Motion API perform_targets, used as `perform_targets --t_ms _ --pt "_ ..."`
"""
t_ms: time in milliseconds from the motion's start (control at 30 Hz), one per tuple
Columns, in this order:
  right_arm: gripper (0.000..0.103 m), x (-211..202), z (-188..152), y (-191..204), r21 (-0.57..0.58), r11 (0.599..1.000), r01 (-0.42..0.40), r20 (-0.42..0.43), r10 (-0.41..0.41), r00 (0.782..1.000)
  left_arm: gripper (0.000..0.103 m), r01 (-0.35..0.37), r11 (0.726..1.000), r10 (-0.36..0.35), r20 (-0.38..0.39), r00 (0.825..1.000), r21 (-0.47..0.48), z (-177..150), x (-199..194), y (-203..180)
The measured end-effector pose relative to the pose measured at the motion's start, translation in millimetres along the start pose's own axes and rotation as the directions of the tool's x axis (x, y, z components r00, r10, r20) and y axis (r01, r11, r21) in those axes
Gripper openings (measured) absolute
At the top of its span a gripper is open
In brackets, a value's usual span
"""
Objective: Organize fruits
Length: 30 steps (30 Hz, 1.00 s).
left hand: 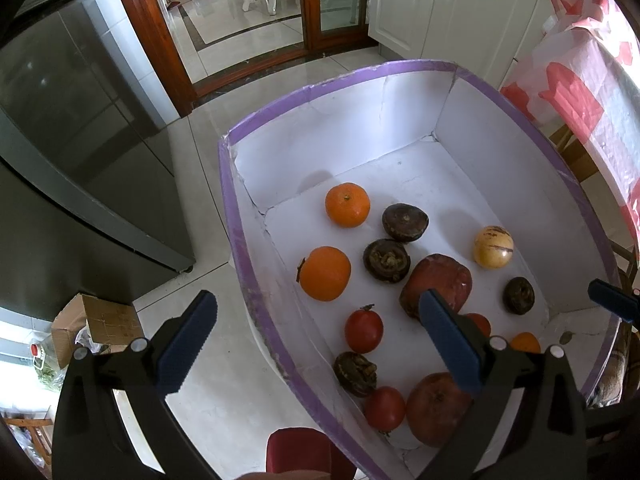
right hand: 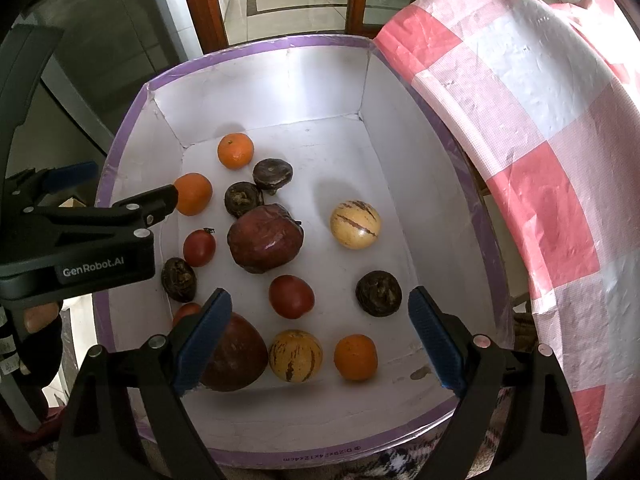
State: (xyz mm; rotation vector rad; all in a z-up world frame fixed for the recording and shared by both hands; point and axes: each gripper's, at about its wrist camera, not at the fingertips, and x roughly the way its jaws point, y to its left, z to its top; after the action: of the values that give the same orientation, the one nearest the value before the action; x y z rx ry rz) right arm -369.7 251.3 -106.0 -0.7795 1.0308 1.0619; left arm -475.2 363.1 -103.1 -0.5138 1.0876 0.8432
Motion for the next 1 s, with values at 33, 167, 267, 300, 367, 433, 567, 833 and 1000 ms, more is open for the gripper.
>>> perform_targets --t_ms 33,167,267,300,367,433,567,833,1000 --pt "0.087 -0.3 -0.2 0.0 -0.001 1.000 0.000 0.000 0.000 1.000 0.102 0.001 1.000 -0.001 -0.001 1.000 0.000 0.2 0.0 -0.3" --pt "0.087 0.2 -0.2 -0.9 0.003 1.000 -0.001 -0.002 0.001 1.000 0.102 0.000 1.000 0.000 -0.001 1.000 0.001 -0.1 0.2 -0.1" --pt "0.087 0.9 -0.6 -1.8 0.006 1.000 -0.002 -0.004 0.002 1.000 0.102 0.000 1.000 0.000 -0.001 1.000 0.003 -1.2 0.2 -1.8" --pt "0.087 1.0 -0.8 -1.8 0.007 1.000 -0.002 -0.006 0.002 1.000 0.102 -0.001 1.000 0.001 -0.001 1.000 0.002 -1.5 0.5 -2.2" --pt "0.087 1.9 -1.3 -1.9 0.006 1.000 -0.002 -0.009 0.002 1.000 0.102 0.000 1.000 0.000 -0.005 1.000 0.002 -1.6 0.7 -2.6" --pt "0.087 2.5 -1.6 -2.2 0.007 1.000 -0.003 -0.011 0.003 1.000 0.102 0.000 1.000 0.000 -0.006 1.000 0.001 -2.1 1.6 -3.6" --pt "0.087 2.4 -2.1 -2.3 0.007 1.000 -0.004 -0.013 0.004 1.000 0.102 0.001 1.000 -0.001 -0.008 1.000 0.001 -1.9 2.0 -3.9" --pt "0.087 3.2 -2.8 -2.7 0.014 1.000 -0.004 -0.021 0.004 1.000 0.102 0.002 1.000 -0.002 -0.008 1.000 0.002 -1.4 2.9 -3.8" --pt "0.087 2.7 -3.6 -2.7 0.013 1.000 -0.004 -0.022 0.005 1.000 0.102 0.002 1.000 -0.002 -0.010 1.000 0.001 -1.4 2.5 -3.8"
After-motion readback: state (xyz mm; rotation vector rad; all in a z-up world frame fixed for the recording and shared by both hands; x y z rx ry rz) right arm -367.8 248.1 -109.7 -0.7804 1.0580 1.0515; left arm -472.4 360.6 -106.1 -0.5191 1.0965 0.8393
